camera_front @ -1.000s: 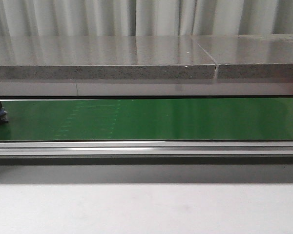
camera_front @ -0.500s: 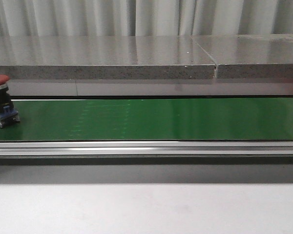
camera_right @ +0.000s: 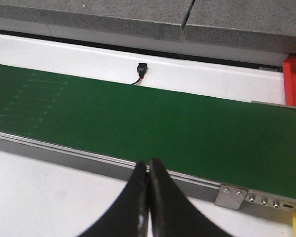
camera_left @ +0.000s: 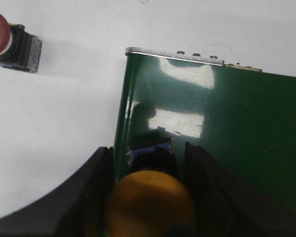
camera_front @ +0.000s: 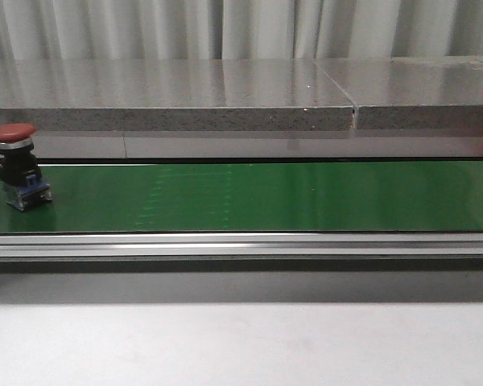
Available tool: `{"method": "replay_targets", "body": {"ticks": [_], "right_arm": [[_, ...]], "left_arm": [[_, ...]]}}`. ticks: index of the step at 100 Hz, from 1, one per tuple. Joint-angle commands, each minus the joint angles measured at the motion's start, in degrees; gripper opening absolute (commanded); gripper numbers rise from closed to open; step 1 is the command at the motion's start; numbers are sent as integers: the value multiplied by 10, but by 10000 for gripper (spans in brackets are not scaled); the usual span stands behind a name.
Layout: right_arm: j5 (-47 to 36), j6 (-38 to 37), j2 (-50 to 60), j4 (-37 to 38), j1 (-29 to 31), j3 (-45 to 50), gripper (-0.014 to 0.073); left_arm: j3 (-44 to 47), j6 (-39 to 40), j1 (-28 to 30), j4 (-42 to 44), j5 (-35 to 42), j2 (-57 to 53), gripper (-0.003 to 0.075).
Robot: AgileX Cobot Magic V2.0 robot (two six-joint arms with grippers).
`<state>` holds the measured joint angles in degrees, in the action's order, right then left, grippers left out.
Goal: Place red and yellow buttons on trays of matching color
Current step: 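Set the yellow button on the belt and open the left gripper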
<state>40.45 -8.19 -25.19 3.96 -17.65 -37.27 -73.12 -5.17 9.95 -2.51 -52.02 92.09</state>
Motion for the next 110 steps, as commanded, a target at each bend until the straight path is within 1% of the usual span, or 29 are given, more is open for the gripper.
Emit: {"method": "replay_targets", "body": {"ticks": [1,14,21,24,28,31,36,41,46,52,59,66,73,77,82,85,87,91,92,94,95,96,99,100,110], "right_arm": [[-41,5,-3,4,-2,-15,-66],[-41,5,-3,4,-2,-15,-66],[-41,5,-3,4,-2,-15,-66],[-41,5,-3,4,-2,-15,-66],[-41,5,-3,4,-2,-15,-66],[-41,5,-3,4,-2,-15,-66],[-41,5,-3,4,-2,-15,-66],[-41,5,-3,4,-2,-15,-66],[-41,5,-3,4,-2,-15,-66],[-41,5,-3,4,-2,-15,-66],[-41,5,-3,4,-2,-15,-66],[-41,5,-3,4,-2,-15,-66],[-41,5,-3,4,-2,-15,-66],[-41,5,-3,4,-2,-15,-66],[-41,5,-3,4,-2,-15,-66],[-41,5,-3,4,-2,-15,-66],[-41,5,-3,4,-2,-15,-66],[-41,5,-3,4,-2,-15,-66],[-41,5,-3,4,-2,-15,-66],[-41,5,-3,4,-2,-15,-66],[-41,5,-3,4,-2,-15,-66],[-42,5,-3,4,-2,-15,-66],[-42,5,-3,4,-2,-15,-66],[-43,5,-3,4,-2,-15,-66],[-44,5,-3,4,-2,-15,-66]], "left_arm": [[-8,1,-9,-6,26,-22,186],[-7,1,-9,-6,24,-10,192],[-7,1,-9,-6,24,-8,223],[-7,1,-9,-12,24,-8,251],[-7,1,-9,-17,24,-8,310],[-7,1,-9,-19,25,-8,358],[-7,1,-9,-24,27,-8,462],[-7,1,-9,-31,33,-8,538],[-7,1,-9,-37,39,-8,578],[-7,-2,-10,-42,52,-12,577],[-7,-6,-17,-42,75,-25,559],[-7,-29,-29,-42,97,-41,533],[-7,-39,-44,-42,109,-57,494],[-7,-52,-54,-43,110,-66,459],[-4,-57,-67,-43,114,-77,393],[1,-57,-74,-43,121,-85,328],[5,-57,-80,-43,125,-91,298],[17,-57,-90,-43,138,-106,197],[19,-57,-92,-43,143,-108,161],[27,-57,-96,-43,149,-116,125],[29,-57,-98,-43,154,-121,90],[35,-57,-101,-43,157,-124,72],[46,-57,-107,-43,169,-135,-13],[51,-57,-110,-43,171,-141,-25],[91,-57,-125,-53,193,-182,-21]]}}
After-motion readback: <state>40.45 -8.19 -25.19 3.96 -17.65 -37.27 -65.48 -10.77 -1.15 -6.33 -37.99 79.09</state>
